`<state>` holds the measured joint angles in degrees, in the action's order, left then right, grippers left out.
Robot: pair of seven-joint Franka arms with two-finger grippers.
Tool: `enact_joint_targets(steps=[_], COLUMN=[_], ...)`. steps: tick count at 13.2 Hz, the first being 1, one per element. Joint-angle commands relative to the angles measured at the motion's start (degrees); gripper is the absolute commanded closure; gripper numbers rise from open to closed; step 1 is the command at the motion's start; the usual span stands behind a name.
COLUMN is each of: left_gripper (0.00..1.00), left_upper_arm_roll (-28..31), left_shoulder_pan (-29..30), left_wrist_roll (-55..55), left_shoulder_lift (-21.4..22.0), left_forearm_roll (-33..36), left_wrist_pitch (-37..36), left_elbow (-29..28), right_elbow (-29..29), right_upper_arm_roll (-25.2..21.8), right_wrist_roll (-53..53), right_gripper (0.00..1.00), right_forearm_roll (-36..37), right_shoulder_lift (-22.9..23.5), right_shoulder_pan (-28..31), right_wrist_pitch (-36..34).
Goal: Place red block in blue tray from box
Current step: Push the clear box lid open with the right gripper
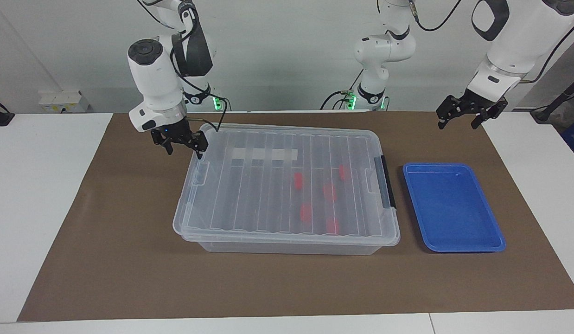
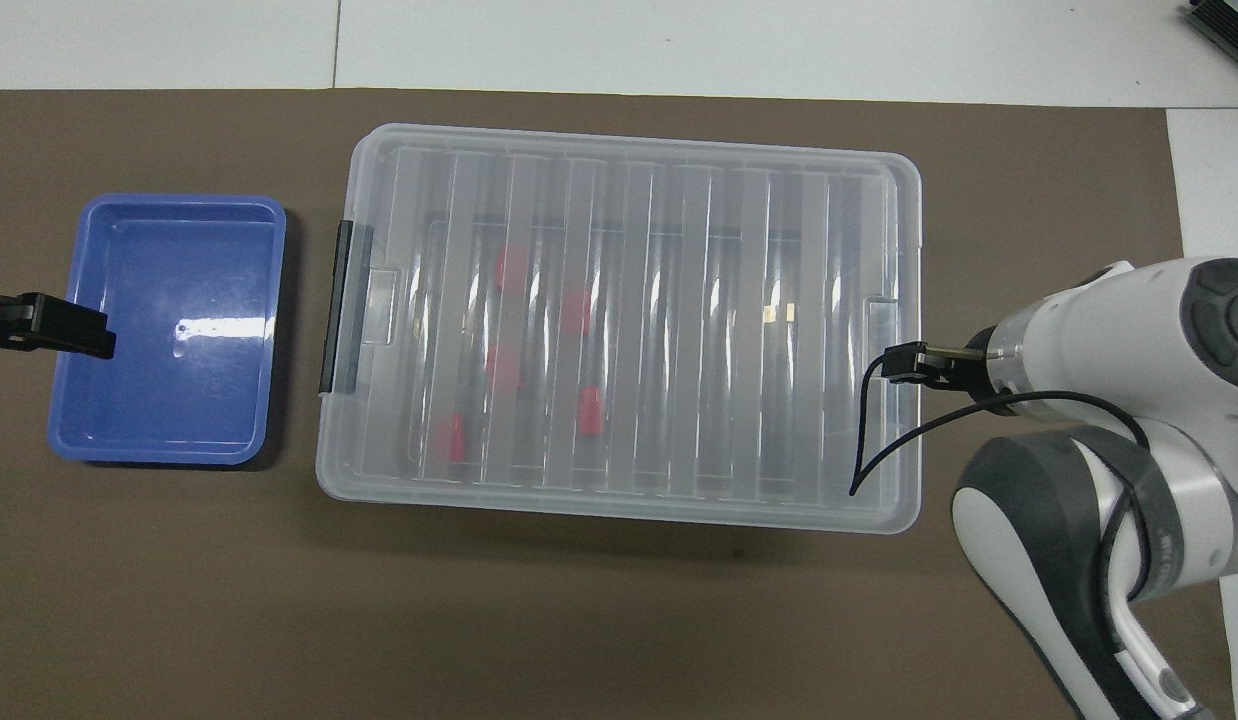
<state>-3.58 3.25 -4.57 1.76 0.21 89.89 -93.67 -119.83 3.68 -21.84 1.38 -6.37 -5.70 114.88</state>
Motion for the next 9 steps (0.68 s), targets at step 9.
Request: enact_joint_targets(steps=[9], left_gripper=[0.0], left_upper_arm_roll=[-0.5], left_shoulder_pan=[-1.3], left_wrist_roll=[1.8], left_shoulder_lift=[1.1], left_forearm_roll=[-0.6], left_wrist_pitch=[1.3], left_elbow=[-0.5], right_elbow=[-5.4], right_upper_arm_roll=[-0.2], right_wrist_roll=[12.5], right_gripper=[0.0], right_forearm_roll=[-0.6], right_shoulder_lift=[-3.8], right_shoulder_pan=[7.7], right_wrist_pitch=[1.1])
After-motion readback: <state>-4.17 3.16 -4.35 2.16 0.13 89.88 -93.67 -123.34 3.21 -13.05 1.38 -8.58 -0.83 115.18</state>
